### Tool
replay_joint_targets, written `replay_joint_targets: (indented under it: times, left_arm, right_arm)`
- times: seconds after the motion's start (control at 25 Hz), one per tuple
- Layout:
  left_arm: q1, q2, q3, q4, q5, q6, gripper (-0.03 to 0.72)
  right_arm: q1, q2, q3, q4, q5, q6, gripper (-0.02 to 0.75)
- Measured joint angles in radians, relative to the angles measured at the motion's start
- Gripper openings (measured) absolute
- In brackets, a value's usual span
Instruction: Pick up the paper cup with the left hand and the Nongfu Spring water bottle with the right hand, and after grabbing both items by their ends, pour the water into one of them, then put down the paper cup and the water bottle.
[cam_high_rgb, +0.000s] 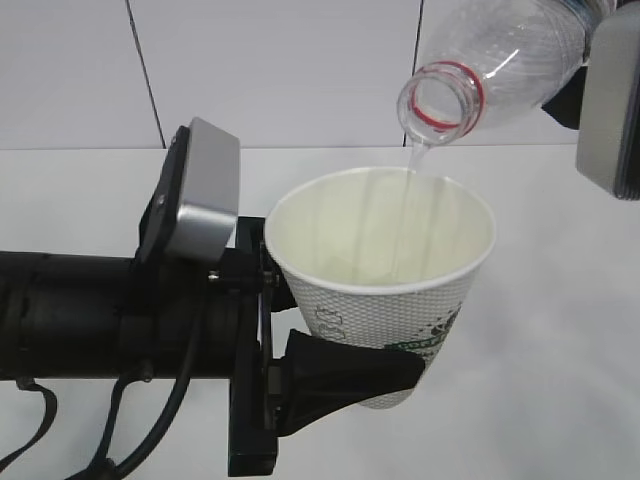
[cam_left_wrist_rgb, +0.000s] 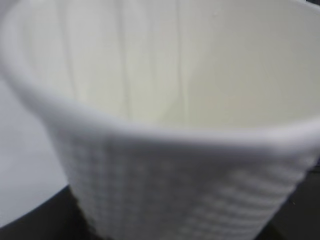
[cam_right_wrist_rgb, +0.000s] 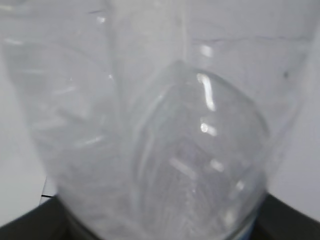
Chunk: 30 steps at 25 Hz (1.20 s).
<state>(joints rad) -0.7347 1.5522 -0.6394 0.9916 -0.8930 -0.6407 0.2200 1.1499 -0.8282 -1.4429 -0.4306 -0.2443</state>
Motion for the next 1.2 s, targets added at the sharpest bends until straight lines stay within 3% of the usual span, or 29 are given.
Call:
replay_joint_targets:
  times: [1.2]
  left_arm:
    - [0.0, 0.0, 0.0, 0.0, 0.0, 0.0, 0.486]
  right_arm:
    - [0.0, 0.0, 0.0, 0.0, 0.0, -0.006, 0.438]
